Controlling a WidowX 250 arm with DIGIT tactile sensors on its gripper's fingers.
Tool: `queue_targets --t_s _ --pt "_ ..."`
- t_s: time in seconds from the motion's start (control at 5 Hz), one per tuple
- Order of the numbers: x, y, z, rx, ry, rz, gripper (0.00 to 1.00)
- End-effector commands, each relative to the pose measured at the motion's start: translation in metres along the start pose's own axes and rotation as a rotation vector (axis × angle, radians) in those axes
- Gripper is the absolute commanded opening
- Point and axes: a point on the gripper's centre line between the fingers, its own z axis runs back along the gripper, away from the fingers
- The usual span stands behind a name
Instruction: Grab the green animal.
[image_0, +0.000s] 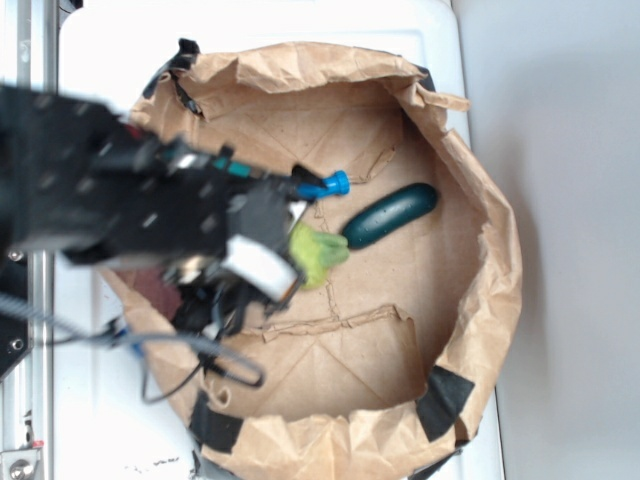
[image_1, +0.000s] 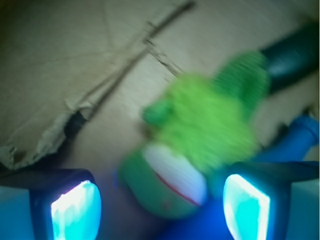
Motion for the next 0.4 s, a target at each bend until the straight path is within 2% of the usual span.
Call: queue_targets --t_s 0.0,0.2 --pt "0.0033 -0.0012 -0.0157 0.001 0.052 0.081 0.00" --pt "0.0100 0.0026 -0.0145 0.005 0.050 0.102 0.00"
